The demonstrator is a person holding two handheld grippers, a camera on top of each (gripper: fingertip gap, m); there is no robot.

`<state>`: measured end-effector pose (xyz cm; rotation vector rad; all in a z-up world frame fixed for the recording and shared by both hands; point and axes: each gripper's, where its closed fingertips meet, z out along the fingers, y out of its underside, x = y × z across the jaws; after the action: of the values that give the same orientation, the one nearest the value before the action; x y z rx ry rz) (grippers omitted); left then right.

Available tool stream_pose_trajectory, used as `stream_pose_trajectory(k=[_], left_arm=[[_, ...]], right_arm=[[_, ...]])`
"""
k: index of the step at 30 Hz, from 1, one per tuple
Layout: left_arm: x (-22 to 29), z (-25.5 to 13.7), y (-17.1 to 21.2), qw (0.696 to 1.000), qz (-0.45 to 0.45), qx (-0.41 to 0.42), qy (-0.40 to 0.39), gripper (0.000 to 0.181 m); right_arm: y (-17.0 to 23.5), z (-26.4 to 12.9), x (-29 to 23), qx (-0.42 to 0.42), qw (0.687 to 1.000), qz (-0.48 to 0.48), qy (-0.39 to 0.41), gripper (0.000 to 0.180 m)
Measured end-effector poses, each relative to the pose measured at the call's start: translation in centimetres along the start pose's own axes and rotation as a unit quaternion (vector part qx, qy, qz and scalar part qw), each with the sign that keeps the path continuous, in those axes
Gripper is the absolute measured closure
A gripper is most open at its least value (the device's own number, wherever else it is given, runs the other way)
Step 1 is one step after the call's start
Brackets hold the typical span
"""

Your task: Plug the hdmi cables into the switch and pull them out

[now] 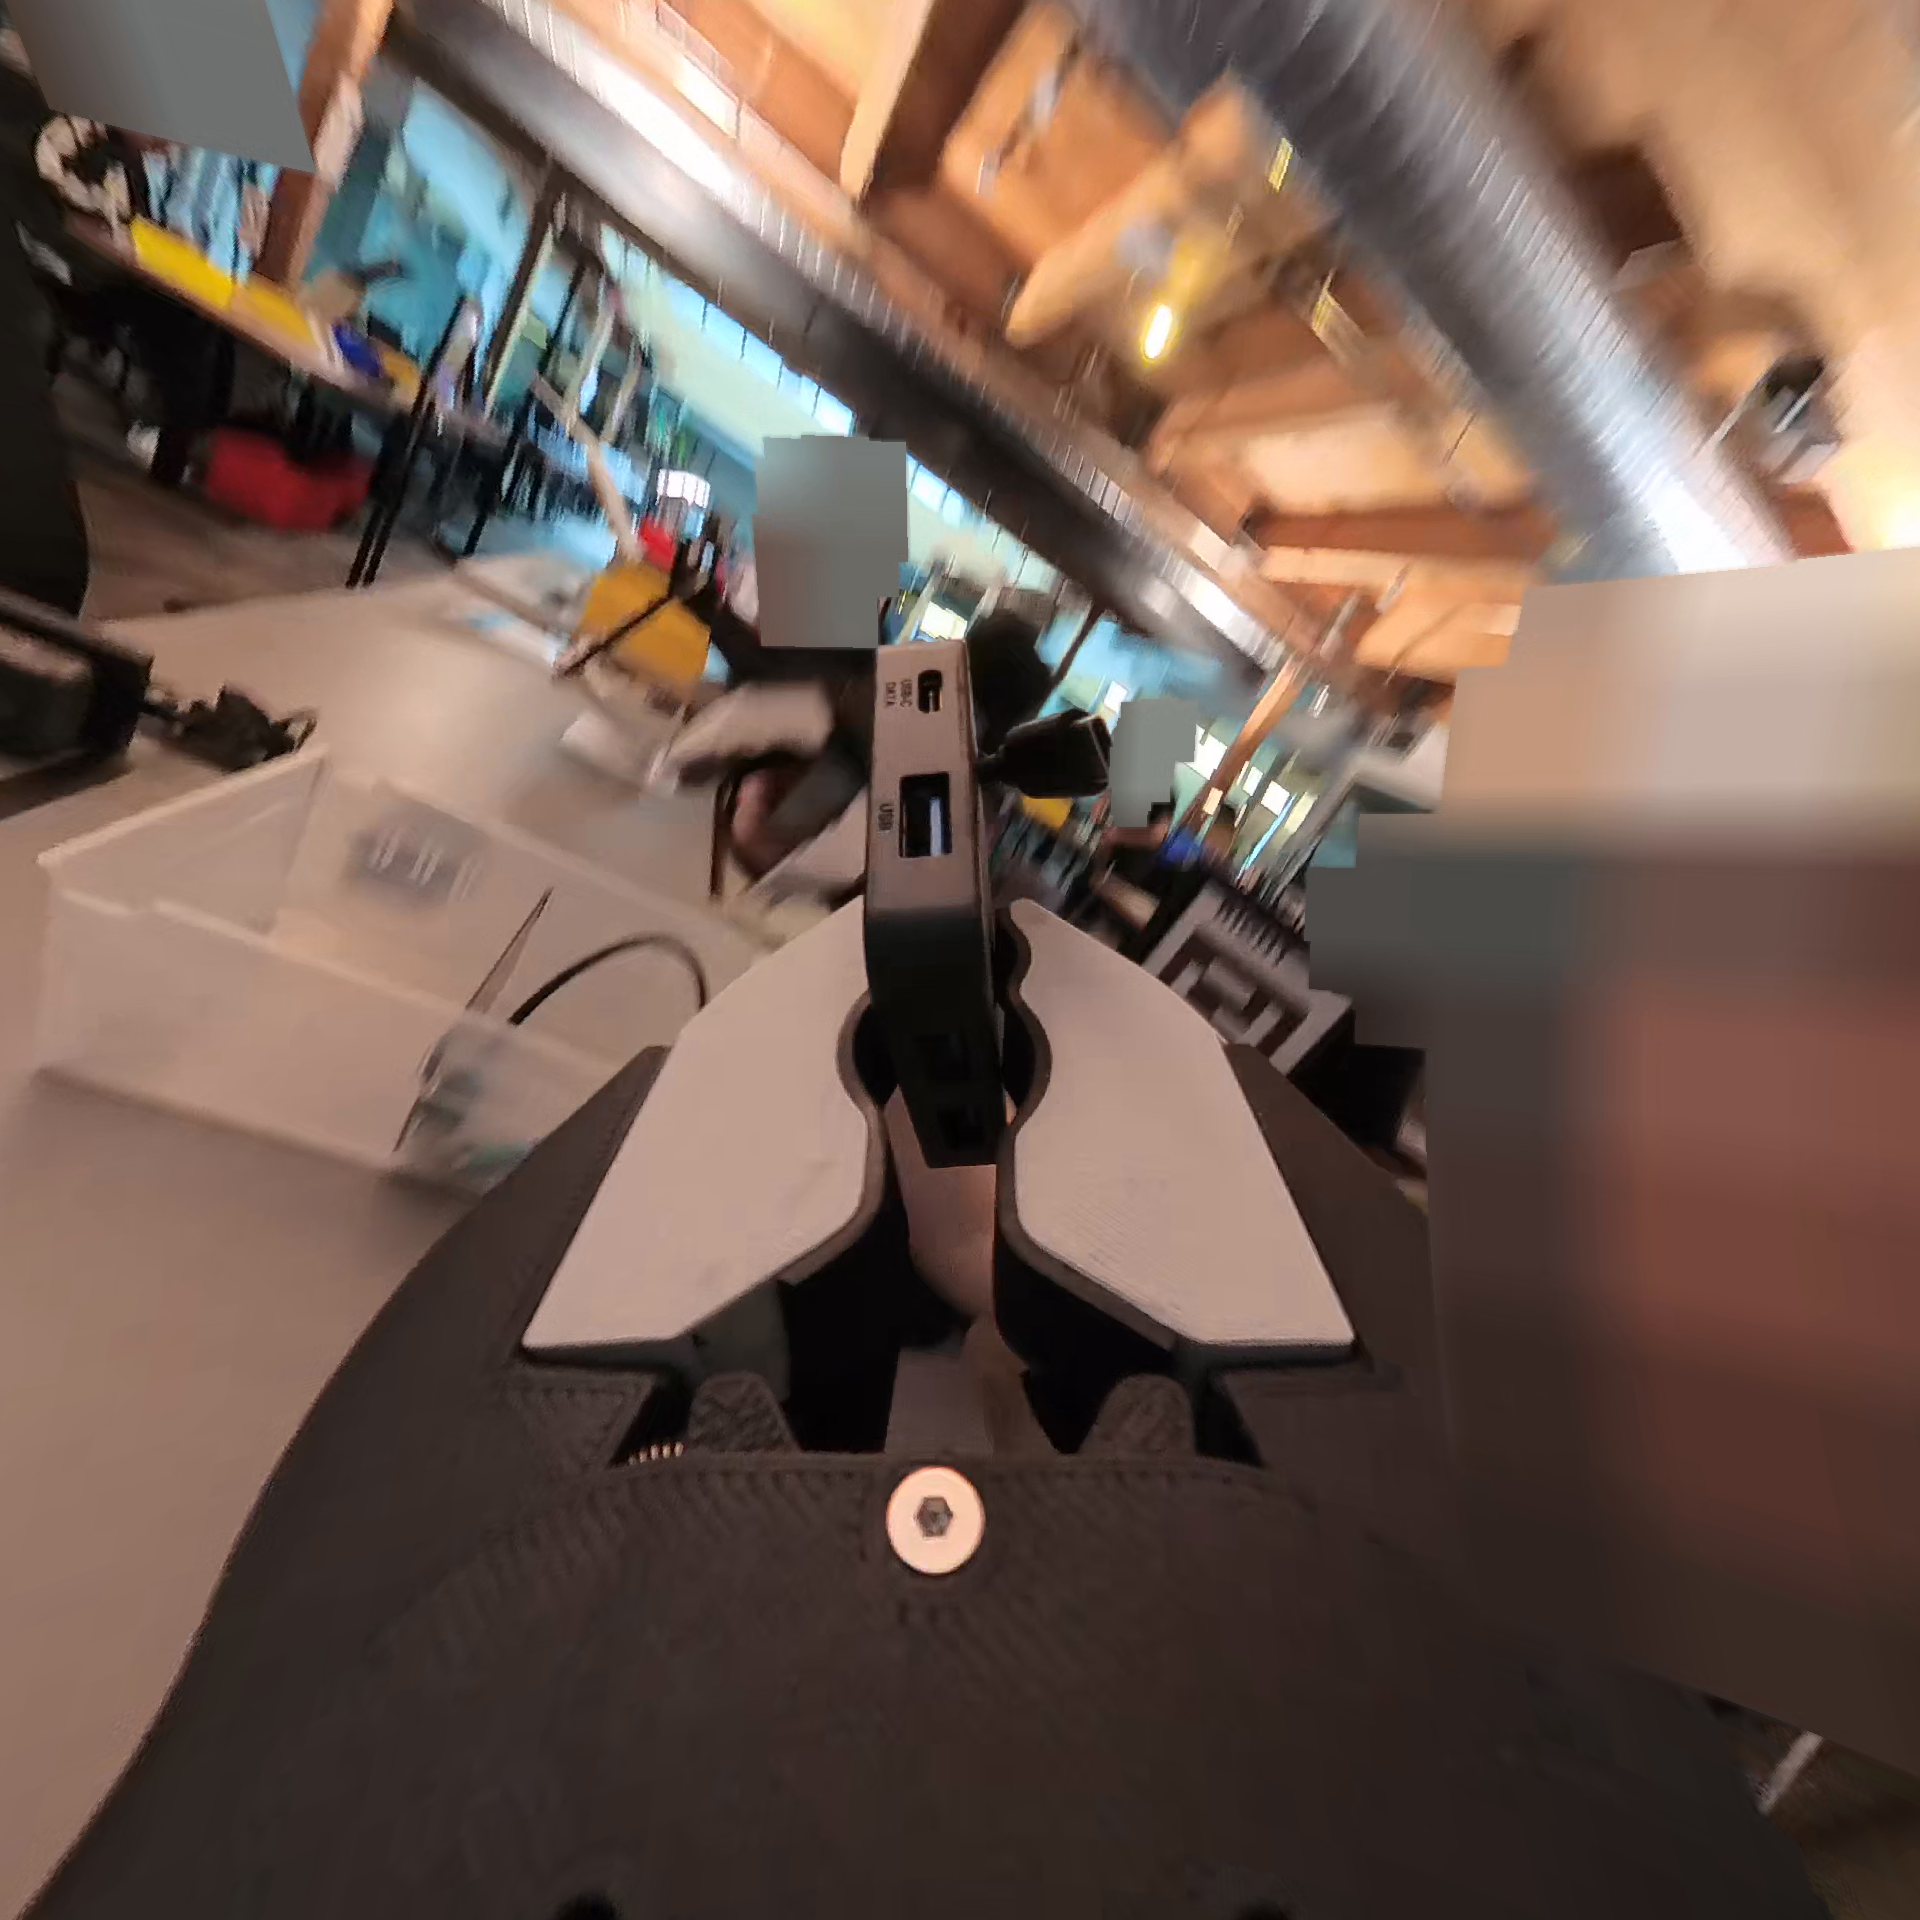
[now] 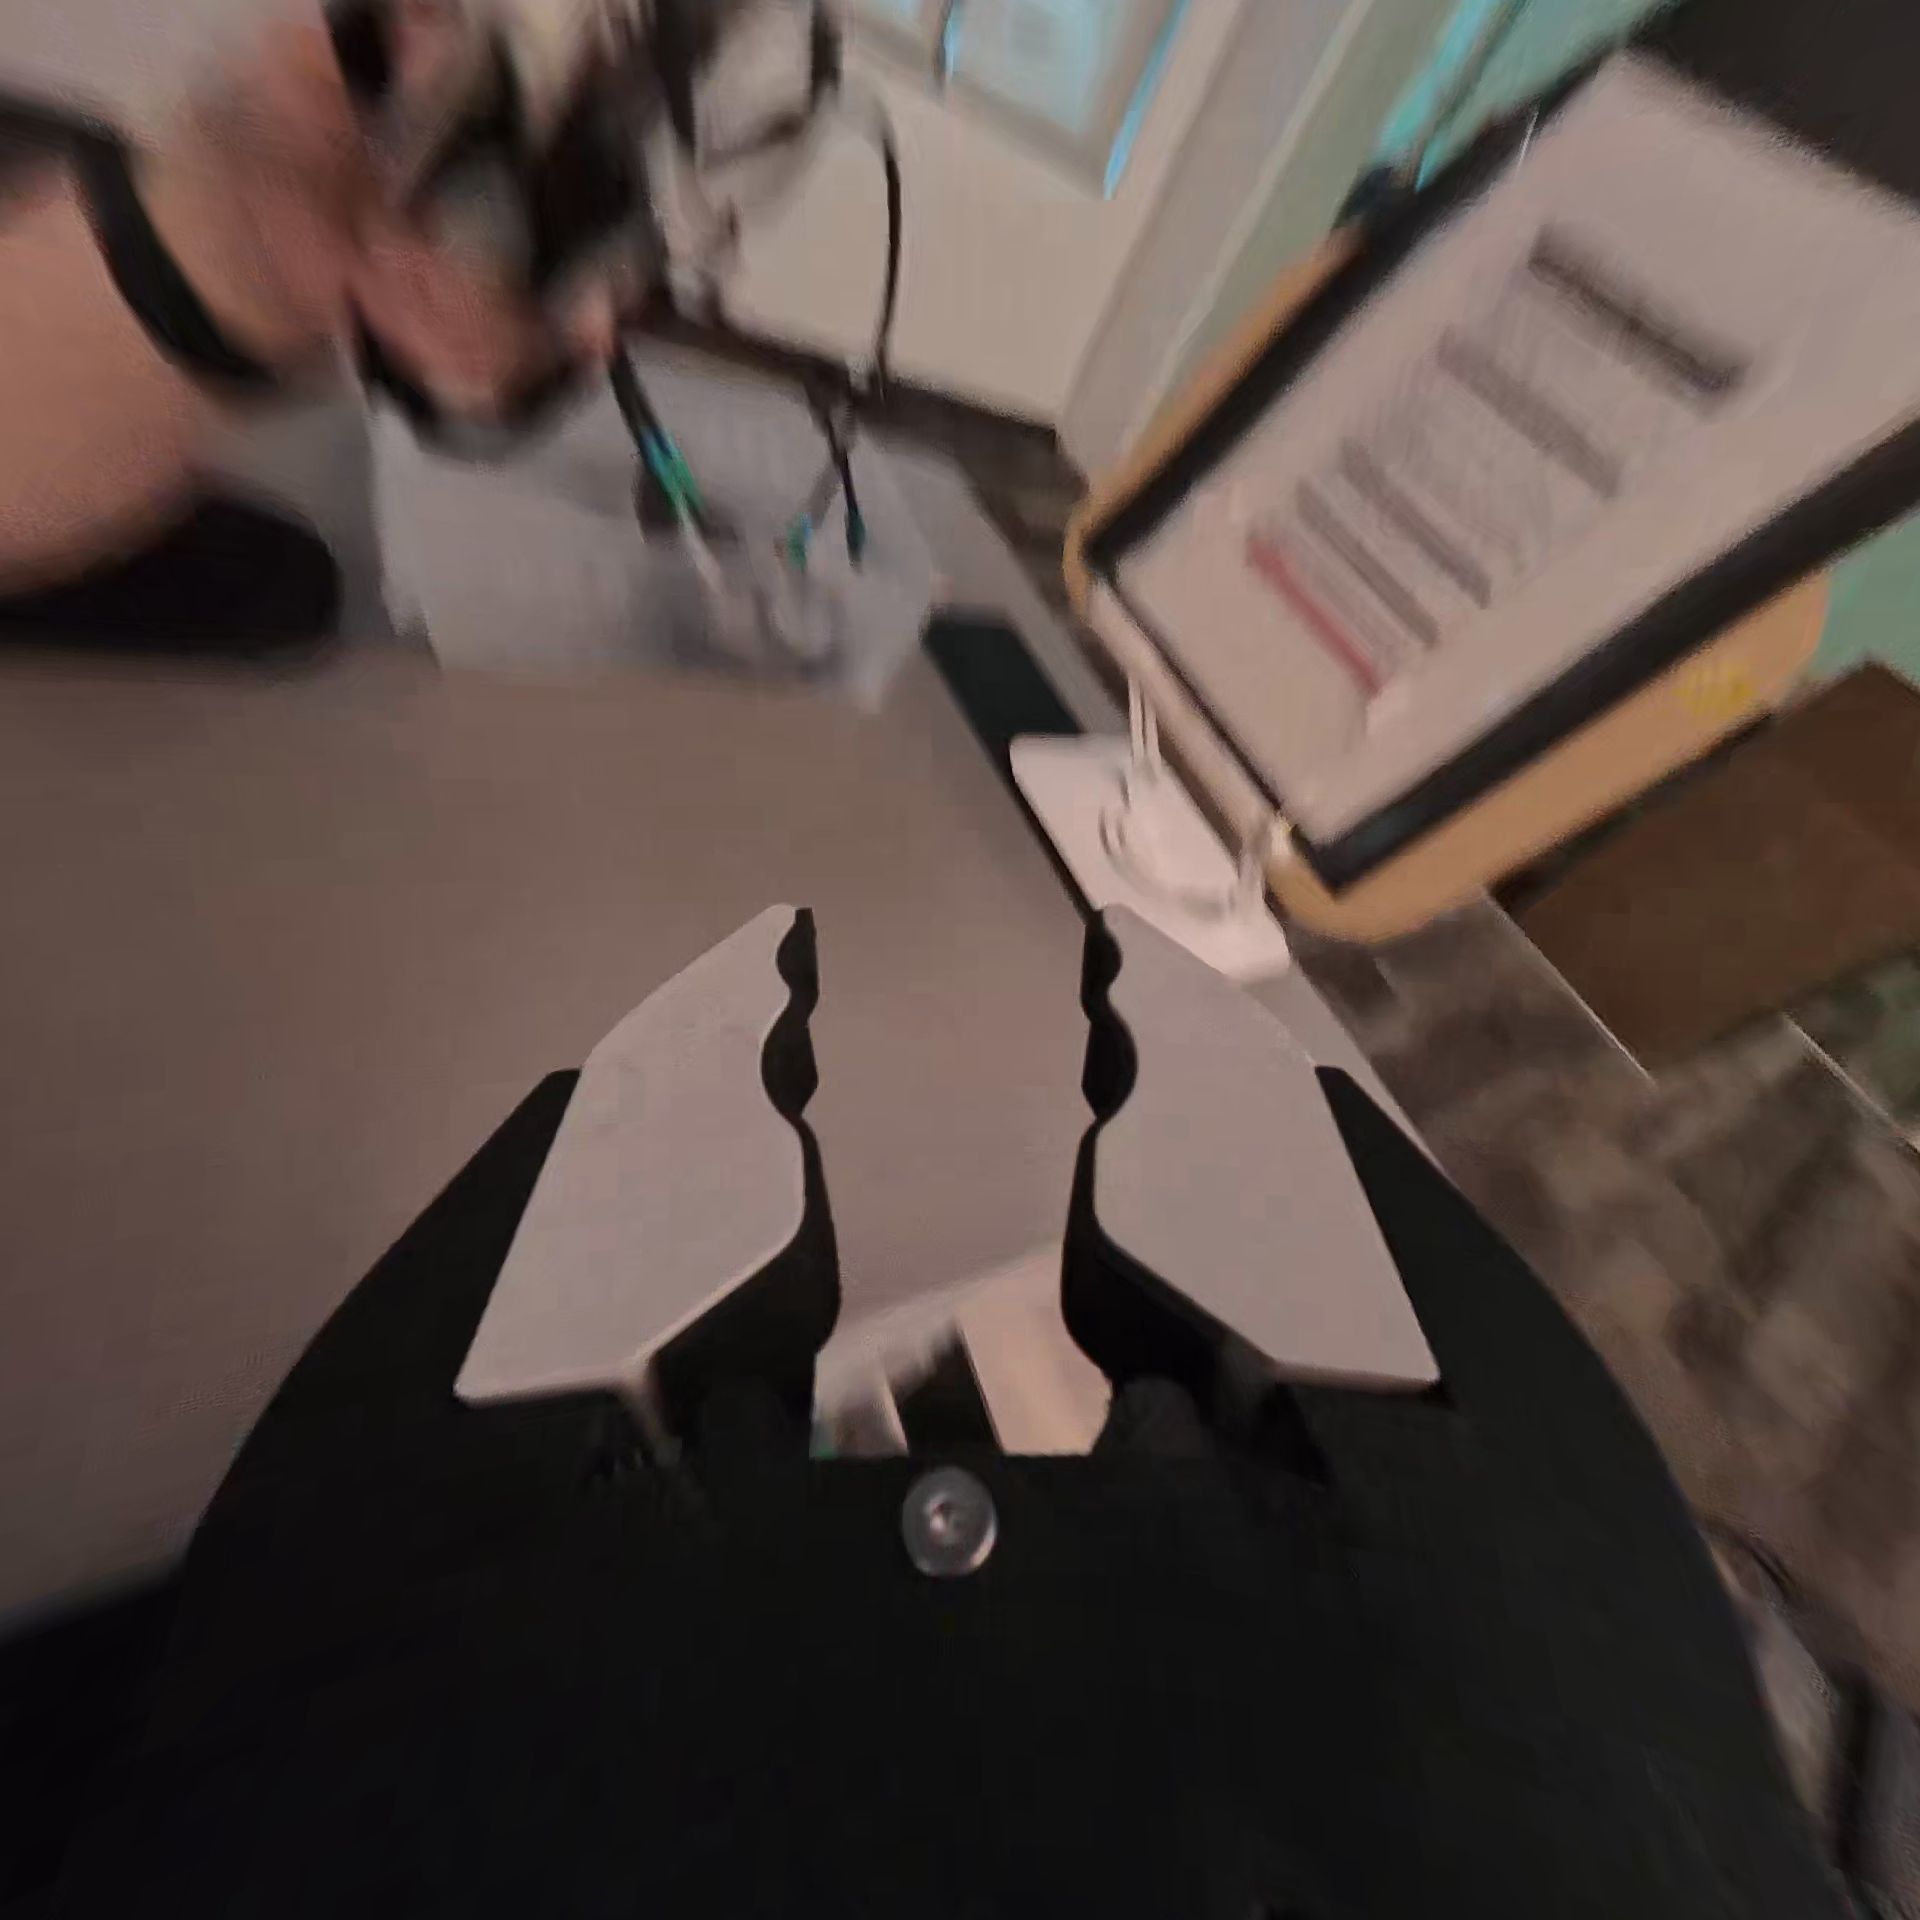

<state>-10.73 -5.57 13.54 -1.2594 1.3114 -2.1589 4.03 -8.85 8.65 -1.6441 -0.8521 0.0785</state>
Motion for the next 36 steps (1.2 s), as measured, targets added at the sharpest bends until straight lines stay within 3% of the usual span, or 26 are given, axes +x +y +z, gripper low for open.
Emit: stream_pose_trajectory(k=[2, 5, 9, 11, 13, 16, 22, 27, 28, 30, 33, 36], left_arm=[[-0.4, 0.7, 1.0, 0.999, 0.024, -0.03, -0.017, 0.167], [-1.3, 1.0, 1.8, 0.994, 0.065, -0.06, -0.059, 0.167], [-1.9, 1.6, 4.0, 0.981, 0.11, -0.135, -0.086, 0.167], [-2.0, 2.0, 5.6, 0.972, 0.117, -0.184, -0.088, 0.167], [-2.5, 2.2, 7.0, 0.962, 0.119, -0.225, -0.101, 0.167], [-3.1, 2.3, 8.0, 0.953, 0.124, -0.254, -0.11, 0.167], [-3.3, 2.5, 8.8, 0.949, 0.118, -0.272, -0.107, 0.167], [-2.8, 3.0, 8.5, 0.958, 0.103, -0.251, -0.097, 0.166], [-2.8, 3.1, 7.9, 0.965, 0.086, -0.229, -0.096, 0.158], [-3.2, 2.7, 6.3, 0.972, 0.068, -0.19, -0.116, 0.125], [-3.1, 1.0, 3.8, 0.979, 0.078, -0.136, -0.129, 0.122], [-1.8, -0.5, 2.2, 0.985, 0.074, -0.109, -0.108, 0.134]], right_arm=[[-4.5, 0.9, -1.8, 0.09, 0.992, 0.053, -0.065, 0.134], [-8.3, 1.9, -3.8, 0.166, 0.956, 0.173, -0.17, 0.127], [-8.2, 5.6, -4.3, 0.143, 0.918, 0.304, -0.212, 0.106], [-7.8, 7.2, -5.8, 0.122, 0.915, 0.297, -0.244, 0.118], [-7.8, 8.2, -6.9, 0.113, 0.912, 0.287, -0.271, 0.142], [-7.6, 8.4, -8.4, 0.098, 0.89, 0.302, -0.328, 0.159], [-6.8, 8.2, -8.9, 0.074, 0.872, 0.328, -0.355, 0.161], [-6.8, 7.9, -8.5, 0.06, 0.893, 0.295, -0.335, 0.165], [-7.2, 7.4, -7.9, 0.075, 0.891, 0.305, -0.328, 0.165], [-6.9, 5.8, -5.4, 0.094, 0.902, 0.31, -0.287, 0.165], [-1.2, 2.8, 2.0, 0.058, 0.955, 0.276, -0.095, 0.165], [8.3, -1.1, 9.8, 0.0, 0.942, 0.321, 0.097, 0.165]])
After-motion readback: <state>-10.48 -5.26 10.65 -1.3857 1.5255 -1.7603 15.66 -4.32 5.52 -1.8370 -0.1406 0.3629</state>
